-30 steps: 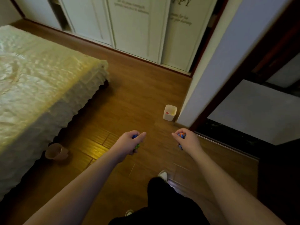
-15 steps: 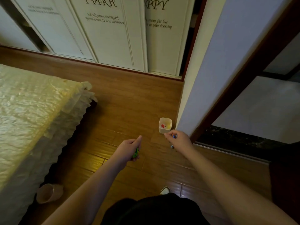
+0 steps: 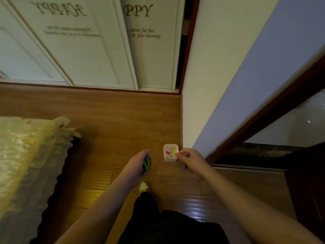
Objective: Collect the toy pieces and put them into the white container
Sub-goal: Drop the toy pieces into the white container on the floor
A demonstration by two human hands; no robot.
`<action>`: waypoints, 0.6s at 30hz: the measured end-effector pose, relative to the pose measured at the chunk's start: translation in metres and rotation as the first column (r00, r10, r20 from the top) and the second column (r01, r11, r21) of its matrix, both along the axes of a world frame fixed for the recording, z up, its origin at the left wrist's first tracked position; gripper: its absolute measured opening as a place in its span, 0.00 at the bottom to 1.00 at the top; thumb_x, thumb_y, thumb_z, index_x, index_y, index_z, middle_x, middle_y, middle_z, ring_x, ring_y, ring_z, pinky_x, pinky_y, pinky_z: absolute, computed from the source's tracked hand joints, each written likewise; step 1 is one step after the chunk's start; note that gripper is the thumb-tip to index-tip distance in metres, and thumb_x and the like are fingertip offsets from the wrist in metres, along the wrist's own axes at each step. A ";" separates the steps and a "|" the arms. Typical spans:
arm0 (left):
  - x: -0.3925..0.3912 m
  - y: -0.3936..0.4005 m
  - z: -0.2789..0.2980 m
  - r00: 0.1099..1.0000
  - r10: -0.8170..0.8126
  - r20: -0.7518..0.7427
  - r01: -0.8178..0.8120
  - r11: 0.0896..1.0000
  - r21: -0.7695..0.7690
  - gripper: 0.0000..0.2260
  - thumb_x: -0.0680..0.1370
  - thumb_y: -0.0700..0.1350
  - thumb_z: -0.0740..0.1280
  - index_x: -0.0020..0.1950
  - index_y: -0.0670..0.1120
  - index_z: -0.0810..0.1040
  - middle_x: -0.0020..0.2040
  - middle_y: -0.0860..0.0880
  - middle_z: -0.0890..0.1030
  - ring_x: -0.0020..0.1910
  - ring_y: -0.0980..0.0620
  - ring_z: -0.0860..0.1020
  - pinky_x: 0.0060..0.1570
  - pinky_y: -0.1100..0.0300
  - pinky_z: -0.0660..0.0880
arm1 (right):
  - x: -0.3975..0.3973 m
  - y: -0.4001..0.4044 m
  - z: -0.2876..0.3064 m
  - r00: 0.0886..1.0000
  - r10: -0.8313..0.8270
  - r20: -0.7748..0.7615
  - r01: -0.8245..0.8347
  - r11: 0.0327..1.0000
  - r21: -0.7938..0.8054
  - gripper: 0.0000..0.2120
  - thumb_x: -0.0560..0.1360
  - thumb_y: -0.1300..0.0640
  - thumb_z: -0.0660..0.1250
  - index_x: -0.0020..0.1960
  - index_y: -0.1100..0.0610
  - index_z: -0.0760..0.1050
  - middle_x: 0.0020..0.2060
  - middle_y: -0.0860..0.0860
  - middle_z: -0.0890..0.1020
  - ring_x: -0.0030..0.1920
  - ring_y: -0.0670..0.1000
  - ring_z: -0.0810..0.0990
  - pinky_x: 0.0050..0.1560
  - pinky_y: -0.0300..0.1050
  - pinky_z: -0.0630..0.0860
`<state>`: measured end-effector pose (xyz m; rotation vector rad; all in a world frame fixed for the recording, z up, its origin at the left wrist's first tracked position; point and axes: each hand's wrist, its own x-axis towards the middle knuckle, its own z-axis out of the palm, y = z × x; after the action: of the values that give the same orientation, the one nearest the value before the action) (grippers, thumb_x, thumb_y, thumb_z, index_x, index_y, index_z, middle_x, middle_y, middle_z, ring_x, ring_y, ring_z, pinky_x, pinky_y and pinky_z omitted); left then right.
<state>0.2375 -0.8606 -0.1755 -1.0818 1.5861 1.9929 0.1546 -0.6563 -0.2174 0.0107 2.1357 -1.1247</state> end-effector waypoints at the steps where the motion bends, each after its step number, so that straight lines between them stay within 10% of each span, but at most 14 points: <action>1: -0.020 -0.010 -0.005 1.000 -0.006 -0.011 0.006 0.999 0.036 0.12 0.80 0.50 0.61 0.44 0.43 0.72 0.34 0.46 0.72 0.31 0.51 0.71 0.30 0.56 0.62 | -0.013 -0.007 -0.004 0.999 -0.054 0.002 0.054 0.998 -0.011 0.15 0.78 0.44 0.64 0.59 0.52 0.76 0.44 0.51 0.82 0.31 0.46 0.78 0.28 0.37 0.74; 18: -0.206 -0.089 -0.093 0.981 -0.154 -0.118 0.159 0.986 0.039 0.13 0.79 0.33 0.53 0.48 0.46 0.75 0.52 0.43 0.71 0.48 0.44 0.71 0.40 0.55 0.72 | -0.144 -0.071 -0.111 0.836 -0.503 0.219 0.510 0.860 0.026 0.14 0.80 0.47 0.62 0.58 0.55 0.74 0.42 0.55 0.80 0.31 0.49 0.78 0.30 0.43 0.72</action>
<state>0.0319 -0.9494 -0.2689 -0.8110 1.6169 2.0077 0.0108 -0.7269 -0.3289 0.6960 1.9608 -1.3816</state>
